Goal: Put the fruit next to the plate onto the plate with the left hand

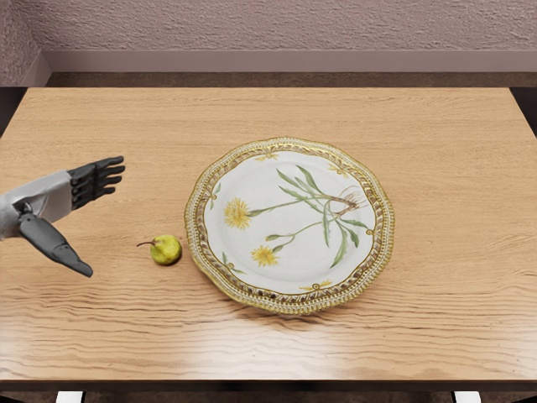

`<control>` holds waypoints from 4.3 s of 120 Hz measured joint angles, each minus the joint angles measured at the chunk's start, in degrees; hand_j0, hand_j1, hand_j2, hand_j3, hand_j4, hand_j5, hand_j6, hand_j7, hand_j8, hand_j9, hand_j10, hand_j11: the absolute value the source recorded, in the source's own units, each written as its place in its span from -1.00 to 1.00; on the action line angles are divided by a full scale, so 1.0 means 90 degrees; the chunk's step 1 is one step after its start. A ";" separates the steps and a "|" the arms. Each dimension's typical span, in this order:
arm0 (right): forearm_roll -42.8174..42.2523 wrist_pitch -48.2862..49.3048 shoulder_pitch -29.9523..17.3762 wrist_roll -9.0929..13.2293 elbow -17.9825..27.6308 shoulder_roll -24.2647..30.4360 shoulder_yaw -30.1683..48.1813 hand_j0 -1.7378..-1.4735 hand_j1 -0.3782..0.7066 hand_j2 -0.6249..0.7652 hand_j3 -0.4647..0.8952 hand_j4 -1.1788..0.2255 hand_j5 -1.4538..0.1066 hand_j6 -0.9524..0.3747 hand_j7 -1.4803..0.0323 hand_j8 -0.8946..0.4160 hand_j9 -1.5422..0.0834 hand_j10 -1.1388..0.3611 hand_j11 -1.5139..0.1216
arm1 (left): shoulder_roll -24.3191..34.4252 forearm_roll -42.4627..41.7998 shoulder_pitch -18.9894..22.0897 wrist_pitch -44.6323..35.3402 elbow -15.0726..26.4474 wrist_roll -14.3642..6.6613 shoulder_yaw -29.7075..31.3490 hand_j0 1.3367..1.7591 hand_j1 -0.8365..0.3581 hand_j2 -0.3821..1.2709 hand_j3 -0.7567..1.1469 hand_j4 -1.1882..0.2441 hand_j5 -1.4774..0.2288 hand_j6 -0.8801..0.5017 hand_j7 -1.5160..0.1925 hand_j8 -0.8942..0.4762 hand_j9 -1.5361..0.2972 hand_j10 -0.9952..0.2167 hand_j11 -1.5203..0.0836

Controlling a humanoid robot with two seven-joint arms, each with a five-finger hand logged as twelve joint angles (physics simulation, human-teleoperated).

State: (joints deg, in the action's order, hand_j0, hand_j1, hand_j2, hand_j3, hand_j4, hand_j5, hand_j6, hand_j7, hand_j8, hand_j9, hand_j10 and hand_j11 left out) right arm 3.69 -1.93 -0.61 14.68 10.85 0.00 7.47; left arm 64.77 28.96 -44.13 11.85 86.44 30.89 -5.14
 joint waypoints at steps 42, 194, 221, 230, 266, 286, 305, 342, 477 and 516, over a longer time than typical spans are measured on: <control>0.0000 0.0001 0.0000 0.0000 -0.0010 0.0000 0.0001 -0.40 -0.87 -0.11 -0.32 0.63 0.81 0.39 0.90 0.31 0.84 0.47 0.80 | -0.1005 0.0773 0.0677 -0.2426 0.0073 0.0408 0.0043 0.52 0.97 -0.53 -0.20 0.64 0.72 0.26 0.76 0.29 0.66 0.62 0.88; -0.0049 -0.0001 0.0253 0.0039 0.0015 0.0000 -0.0068 -0.40 -0.87 -0.11 -0.32 0.63 0.81 0.39 0.90 0.32 0.84 0.47 0.80 | -0.2281 0.1521 0.1199 -0.4296 -0.0553 0.0457 0.0357 0.52 0.28 -0.45 -0.20 0.16 0.19 -0.24 0.24 -0.21 0.18 0.06 0.33; -0.0049 -0.0006 0.0289 0.0044 0.0015 0.0000 -0.0068 -0.40 -0.87 -0.11 -0.32 0.63 0.81 0.39 0.90 0.32 0.84 0.47 0.80 | -0.2314 0.1579 0.1119 -0.4294 -0.0638 0.0457 0.0377 0.52 0.25 -0.44 -0.20 0.14 0.17 -0.26 0.22 -0.24 0.16 0.03 0.30; -0.0049 -0.0008 0.0291 0.0043 0.0015 0.0000 -0.0068 -0.40 -0.87 -0.11 -0.32 0.63 0.81 0.39 0.90 0.32 0.84 0.47 0.80 | -0.2314 0.1583 0.1106 -0.4294 -0.0639 0.0457 0.0381 0.52 0.25 -0.44 -0.20 0.14 0.17 -0.27 0.21 -0.24 0.15 0.03 0.30; -0.0049 -0.0009 0.0293 0.0040 0.0008 0.0000 -0.0068 -0.40 -0.87 -0.11 -0.32 0.63 0.81 0.39 0.90 0.31 0.84 0.47 0.80 | -0.2412 0.1664 0.1075 -0.4290 -0.0641 0.0368 0.0394 0.52 0.19 -0.44 -0.20 0.09 0.13 -0.19 0.00 -0.28 0.11 -0.02 0.25; -0.0049 -0.0009 0.0293 0.0039 0.0011 0.0000 -0.0068 -0.40 -0.87 -0.11 -0.32 0.63 0.81 0.39 0.90 0.31 0.84 0.47 0.80 | -0.2408 0.1685 0.1085 -0.4285 -0.0617 0.0339 0.0394 0.52 0.17 -0.43 -0.20 0.07 0.12 -0.13 -0.04 -0.30 0.09 -0.04 0.23; -0.0049 -0.0008 0.0293 0.0039 0.0015 0.0000 -0.0068 -0.40 -0.87 -0.11 -0.32 0.63 0.81 0.39 0.90 0.31 0.84 0.47 0.80 | -0.2334 0.1709 0.1105 -0.4272 -0.0594 0.0334 0.0395 0.52 0.15 -0.43 -0.20 0.06 0.10 -0.17 0.02 -0.31 0.08 -0.05 0.22; -0.0049 -0.0009 0.0293 0.0040 0.0018 0.0000 -0.0067 -0.40 -0.87 -0.11 -0.32 0.63 0.81 0.39 0.90 0.31 0.84 0.47 0.80 | -0.2306 0.1713 0.1104 -0.4221 -0.0553 0.0328 0.0396 0.52 0.11 -0.43 -0.20 0.04 0.07 -0.33 0.08 -0.34 0.06 -0.08 0.19; -0.0049 -0.0010 0.0296 0.0048 0.0011 0.0000 -0.0064 -0.40 -0.87 -0.11 -0.32 0.63 0.81 0.39 0.90 0.31 0.84 0.47 0.80 | -0.2259 0.1734 0.1105 -0.4088 -0.0582 0.0325 0.0393 0.52 -0.06 -0.35 -0.20 -0.10 -0.08 -0.52 -0.03 -0.49 -0.10 -0.24 0.01; -0.0048 -0.0008 0.0299 0.0048 0.0011 0.0000 -0.0068 -0.40 -0.87 -0.11 -0.32 0.63 0.81 0.39 0.90 0.31 0.84 0.47 0.80 | -0.2256 0.1876 0.1105 -0.4111 -0.0643 0.0231 0.0387 0.51 -0.07 -0.31 -0.20 -0.13 -0.14 -0.54 -0.10 -0.45 -0.18 -0.25 -0.09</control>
State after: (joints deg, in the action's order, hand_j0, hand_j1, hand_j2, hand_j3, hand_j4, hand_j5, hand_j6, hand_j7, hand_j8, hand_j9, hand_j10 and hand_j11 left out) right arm 3.25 -2.01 2.07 15.11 10.95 0.00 6.86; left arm 44.47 45.85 -34.19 -25.15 80.65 32.96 -1.66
